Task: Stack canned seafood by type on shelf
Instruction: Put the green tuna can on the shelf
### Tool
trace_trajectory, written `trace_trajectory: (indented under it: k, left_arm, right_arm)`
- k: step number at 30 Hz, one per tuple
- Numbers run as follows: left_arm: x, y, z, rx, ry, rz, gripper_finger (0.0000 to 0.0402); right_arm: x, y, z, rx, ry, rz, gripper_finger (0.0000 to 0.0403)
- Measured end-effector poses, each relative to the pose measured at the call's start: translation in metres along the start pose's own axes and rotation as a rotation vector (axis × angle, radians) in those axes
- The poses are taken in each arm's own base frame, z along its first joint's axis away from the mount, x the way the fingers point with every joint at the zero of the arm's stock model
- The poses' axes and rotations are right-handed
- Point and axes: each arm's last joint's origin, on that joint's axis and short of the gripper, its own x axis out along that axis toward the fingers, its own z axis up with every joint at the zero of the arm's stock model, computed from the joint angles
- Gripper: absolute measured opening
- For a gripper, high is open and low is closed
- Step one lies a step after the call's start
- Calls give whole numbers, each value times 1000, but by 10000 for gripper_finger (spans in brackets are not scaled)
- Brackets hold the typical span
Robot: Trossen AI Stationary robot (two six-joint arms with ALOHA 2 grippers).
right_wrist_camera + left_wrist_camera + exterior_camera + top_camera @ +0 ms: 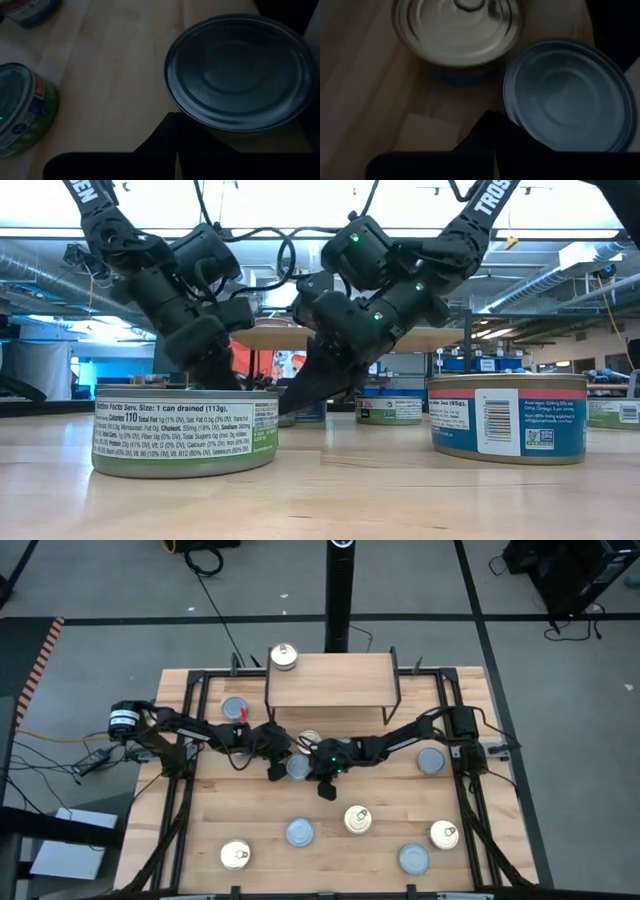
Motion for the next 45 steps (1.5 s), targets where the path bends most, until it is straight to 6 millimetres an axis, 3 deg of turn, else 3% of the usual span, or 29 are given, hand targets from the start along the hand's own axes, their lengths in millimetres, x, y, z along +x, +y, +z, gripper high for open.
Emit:
trace_trajectory:
  k: [20,25,30,45]
  left_arm:
    - [4,-20,-7,59,34,-46,1]
    - [3,-28,-7,95,32,-126,1]
    - [2,-38,-3,156,-8,-203,1]
    - [2,-35,-3,183,4,-99,1]
  right_arm:
    - [-21,10,26,-29,-123,-2,14]
    - [-28,10,36,-35,-183,-32,17]
    - [-28,5,34,-32,-167,-71,14]
    - [-28,5,32,-27,-142,-50,23]
